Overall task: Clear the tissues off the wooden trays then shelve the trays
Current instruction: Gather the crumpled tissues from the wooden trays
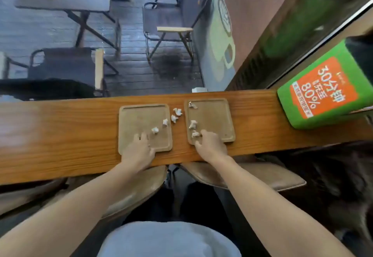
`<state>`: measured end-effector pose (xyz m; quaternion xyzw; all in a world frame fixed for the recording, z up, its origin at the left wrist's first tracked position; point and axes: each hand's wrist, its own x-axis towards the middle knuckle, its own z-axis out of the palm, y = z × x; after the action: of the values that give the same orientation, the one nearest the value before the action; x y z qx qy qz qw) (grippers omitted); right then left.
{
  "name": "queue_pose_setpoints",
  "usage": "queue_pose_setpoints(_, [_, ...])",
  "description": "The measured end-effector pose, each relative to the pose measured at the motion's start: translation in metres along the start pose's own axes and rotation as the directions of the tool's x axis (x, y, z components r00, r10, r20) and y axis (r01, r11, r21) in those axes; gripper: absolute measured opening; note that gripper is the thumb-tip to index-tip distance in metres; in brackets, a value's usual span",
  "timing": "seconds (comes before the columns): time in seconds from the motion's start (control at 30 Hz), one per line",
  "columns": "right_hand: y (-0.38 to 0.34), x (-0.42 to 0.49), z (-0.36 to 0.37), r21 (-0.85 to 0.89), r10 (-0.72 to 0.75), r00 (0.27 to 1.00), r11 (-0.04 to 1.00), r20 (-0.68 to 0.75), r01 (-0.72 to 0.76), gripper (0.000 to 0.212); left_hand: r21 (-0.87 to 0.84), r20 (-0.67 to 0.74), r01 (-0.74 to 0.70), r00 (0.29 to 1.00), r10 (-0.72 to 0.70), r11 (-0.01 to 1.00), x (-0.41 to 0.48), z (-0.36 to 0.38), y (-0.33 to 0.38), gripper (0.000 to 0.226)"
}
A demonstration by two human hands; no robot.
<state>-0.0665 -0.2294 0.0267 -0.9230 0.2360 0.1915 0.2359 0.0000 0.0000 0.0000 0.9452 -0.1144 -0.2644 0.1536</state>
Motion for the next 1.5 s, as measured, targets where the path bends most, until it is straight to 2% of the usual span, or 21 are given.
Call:
queue_pose_setpoints(0.13, [0.012,0.012,0.012,-0.03,0.058,0.998,0.998,-0.024,-0.058,0.013,-0.063,-0.112,0.084,0.99,-0.09,0.994,0.009,0.005,-0.013,0.037])
queue_pose_setpoints(0.27, [0.013,0.025,0.024,-0.012,0.027,0.998,1.0,-0.063,-0.028,0.013,-0.016,-0.114,0.077,0.99,-0.079,0.997,0.025,0.005,-0.015,0.039])
queue_pose_setpoints(0.5, [0.009,0.036,0.046,0.01,0.032,0.996,0.999,-0.085,-0.031,0.017,0.055,-0.011,0.049,0.999,-0.048,0.997,0.034,0.004,-0.021,0.034])
queue_pose_setpoints(0.77, [0.008,0.05,0.056,0.007,0.067,0.997,0.998,-0.045,-0.067,0.012,0.071,0.009,-0.014,1.0,0.013,0.997,0.049,0.016,-0.03,0.006])
queue_pose_setpoints(0.9, [0.009,0.055,0.054,0.106,0.11,0.994,0.988,0.027,-0.113,0.024,0.071,0.112,-0.033,0.993,0.025,0.997,0.062,0.014,-0.031,0.015])
queue_pose_setpoints(1.03, [0.013,0.054,0.051,0.137,0.152,0.988,0.979,0.018,-0.153,0.009,0.084,0.134,-0.046,0.99,0.034,0.995,0.065,0.009,-0.022,0.015])
queue_pose_setpoints(1.2, [0.016,0.055,0.041,0.197,0.124,0.992,0.972,0.01,-0.124,0.009,0.007,0.126,-0.033,0.992,0.032,0.999,0.068,0.004,-0.007,0.014])
queue_pose_setpoints(1.4, [0.019,0.062,0.044,0.205,0.174,0.984,0.963,0.034,-0.177,0.003,-0.061,0.074,0.021,0.997,-0.016,0.998,0.072,0.004,-0.002,0.013])
queue_pose_setpoints(1.5, [0.02,0.066,0.042,0.259,0.177,0.982,0.947,0.066,-0.188,0.014,-0.122,0.096,0.029,0.995,-0.017,0.992,0.075,0.002,-0.001,0.014])
